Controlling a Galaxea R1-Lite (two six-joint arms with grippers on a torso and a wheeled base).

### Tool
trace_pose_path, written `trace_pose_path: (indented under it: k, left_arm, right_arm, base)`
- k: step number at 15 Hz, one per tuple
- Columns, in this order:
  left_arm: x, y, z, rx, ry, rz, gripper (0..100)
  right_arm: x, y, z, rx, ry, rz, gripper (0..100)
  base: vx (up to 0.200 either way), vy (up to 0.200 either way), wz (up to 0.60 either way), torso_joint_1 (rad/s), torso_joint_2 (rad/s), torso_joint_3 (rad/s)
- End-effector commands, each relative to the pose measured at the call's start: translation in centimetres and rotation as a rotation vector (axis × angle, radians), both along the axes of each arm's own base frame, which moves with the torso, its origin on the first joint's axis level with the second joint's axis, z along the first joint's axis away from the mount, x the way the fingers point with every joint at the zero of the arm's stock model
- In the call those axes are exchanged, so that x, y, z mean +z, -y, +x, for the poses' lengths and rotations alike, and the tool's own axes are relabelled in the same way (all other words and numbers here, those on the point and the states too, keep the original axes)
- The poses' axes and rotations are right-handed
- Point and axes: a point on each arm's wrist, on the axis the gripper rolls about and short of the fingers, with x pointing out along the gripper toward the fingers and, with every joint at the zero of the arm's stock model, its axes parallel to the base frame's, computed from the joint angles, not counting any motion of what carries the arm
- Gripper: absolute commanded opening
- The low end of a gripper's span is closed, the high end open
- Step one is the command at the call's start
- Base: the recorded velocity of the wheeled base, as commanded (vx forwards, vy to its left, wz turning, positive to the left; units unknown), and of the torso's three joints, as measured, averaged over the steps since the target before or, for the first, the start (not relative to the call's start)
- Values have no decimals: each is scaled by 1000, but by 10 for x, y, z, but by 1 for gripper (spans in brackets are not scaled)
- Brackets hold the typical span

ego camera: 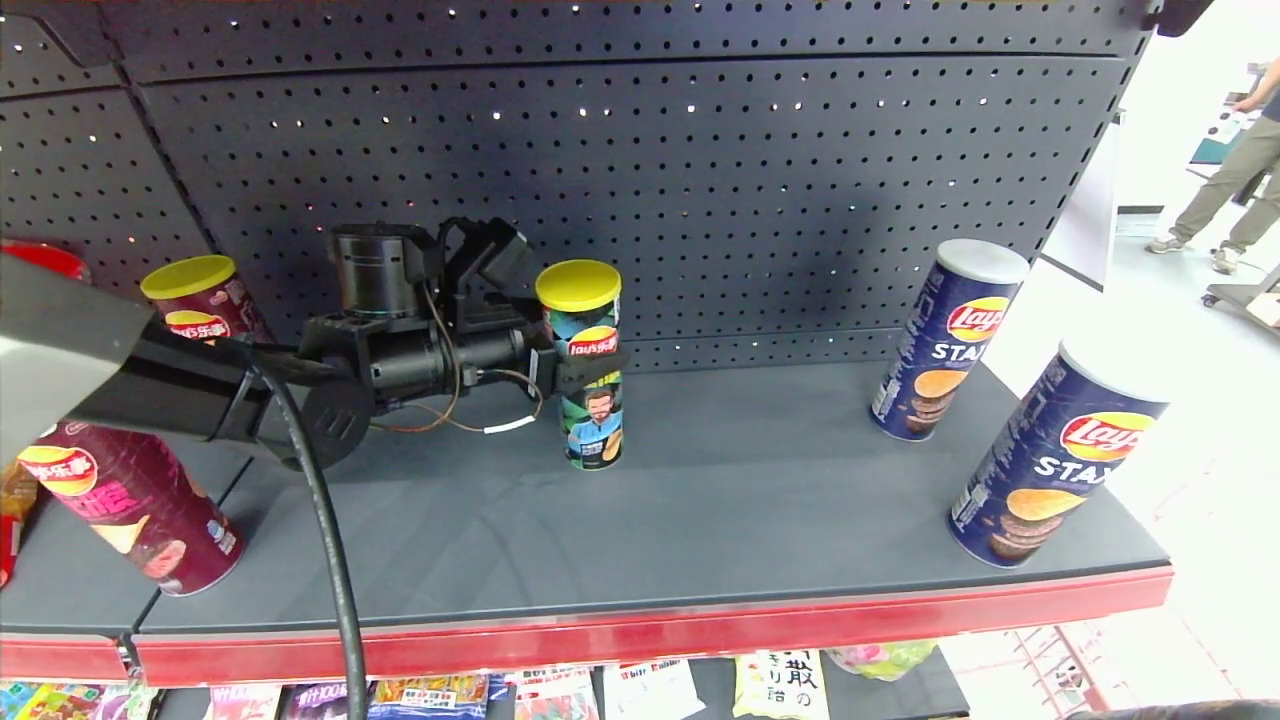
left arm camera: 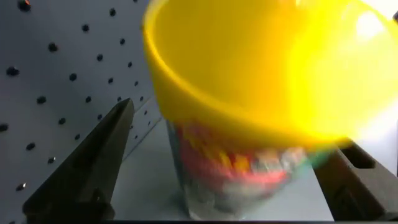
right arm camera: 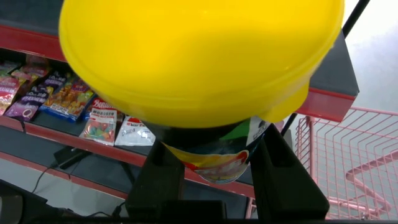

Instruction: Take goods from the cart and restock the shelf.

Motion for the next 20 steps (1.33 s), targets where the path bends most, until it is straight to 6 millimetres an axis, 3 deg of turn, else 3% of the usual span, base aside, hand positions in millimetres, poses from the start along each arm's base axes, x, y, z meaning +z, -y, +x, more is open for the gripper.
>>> trace_pose_path:
  k: [1,4,5,10,12,17,20]
  left_arm:
    - [2,7,3,-11,5,-13,100]
    - [2,9,6,-5,1,-20,100]
    - [-1,10,8,-4,9,-24,0]
    - [-4,10,8,6,23,-25,0]
    - [5,7,2,-7,40,-39,0]
    - [23,-13,-57,-199,-16,-85,0]
    - [15,-22,-83,-255,-56,-74,0]
  right_arm:
    - [0,0,0,0,-1,-1,0]
    - [0,0,0,0,-1,-1,0]
    - [0,0,0,0,-1,-1,0]
    - [0,0,0,0,-2,4,0]
    - [0,0,0,0,-2,4,0]
    - [0,0,0,0,-2,2,0]
    - [0,0,0,0,-2,2,0]
  base:
    - [0,0,0,0,0,0]
    - [0,0,0,0,0,0]
    - [0,0,0,0,0,0]
    - [0,0,0,0,0,0]
    - [0,0,0,0,0,0]
    - [0,0,0,0,0,0]
    - [0,0,0,0,0,0]
